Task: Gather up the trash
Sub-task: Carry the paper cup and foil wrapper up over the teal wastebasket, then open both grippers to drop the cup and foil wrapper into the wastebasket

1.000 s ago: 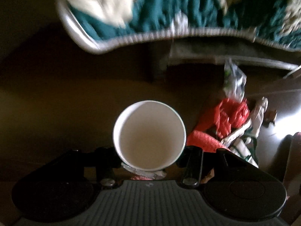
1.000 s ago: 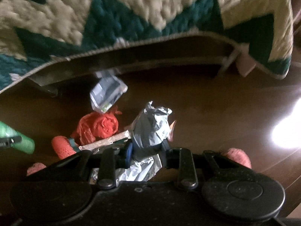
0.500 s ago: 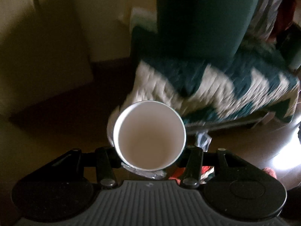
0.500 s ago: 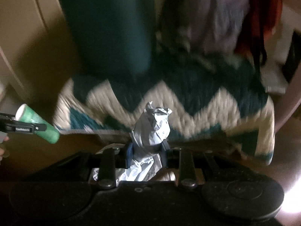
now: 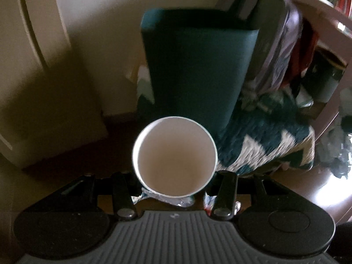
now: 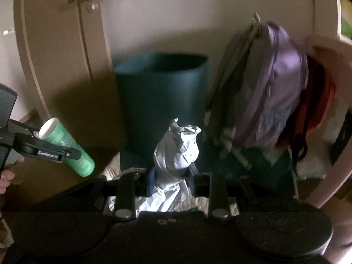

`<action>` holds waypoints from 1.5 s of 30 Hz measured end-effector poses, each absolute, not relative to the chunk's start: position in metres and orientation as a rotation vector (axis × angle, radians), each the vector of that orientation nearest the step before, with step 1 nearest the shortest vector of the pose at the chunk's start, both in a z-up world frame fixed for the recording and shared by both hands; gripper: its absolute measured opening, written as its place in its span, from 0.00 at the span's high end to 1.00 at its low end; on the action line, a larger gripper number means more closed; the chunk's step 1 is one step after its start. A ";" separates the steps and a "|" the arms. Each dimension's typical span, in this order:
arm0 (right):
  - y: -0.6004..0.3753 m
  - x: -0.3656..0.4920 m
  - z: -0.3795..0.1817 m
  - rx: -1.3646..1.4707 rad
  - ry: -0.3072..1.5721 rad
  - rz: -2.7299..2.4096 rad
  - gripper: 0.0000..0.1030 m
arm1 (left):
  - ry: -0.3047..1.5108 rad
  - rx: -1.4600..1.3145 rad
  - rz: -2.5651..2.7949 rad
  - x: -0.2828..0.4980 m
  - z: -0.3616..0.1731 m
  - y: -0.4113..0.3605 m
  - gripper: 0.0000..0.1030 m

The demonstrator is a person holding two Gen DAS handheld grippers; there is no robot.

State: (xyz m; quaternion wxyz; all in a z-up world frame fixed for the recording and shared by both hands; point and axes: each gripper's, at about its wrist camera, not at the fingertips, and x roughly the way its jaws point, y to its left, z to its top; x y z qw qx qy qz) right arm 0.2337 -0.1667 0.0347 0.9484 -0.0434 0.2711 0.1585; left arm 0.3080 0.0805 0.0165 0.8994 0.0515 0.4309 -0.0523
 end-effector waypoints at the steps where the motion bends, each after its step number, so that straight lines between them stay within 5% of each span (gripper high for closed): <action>1: -0.166 0.233 0.045 -0.099 0.531 0.328 0.72 | 0.878 0.109 -0.108 0.309 0.027 0.077 0.53; 20: -0.122 0.324 0.146 -0.210 0.361 0.309 0.72 | 0.650 0.118 -0.076 0.394 0.175 0.025 0.53; 45: -0.078 0.490 0.048 -0.311 0.608 0.389 0.72 | 0.959 0.109 -0.028 0.589 0.036 0.021 0.52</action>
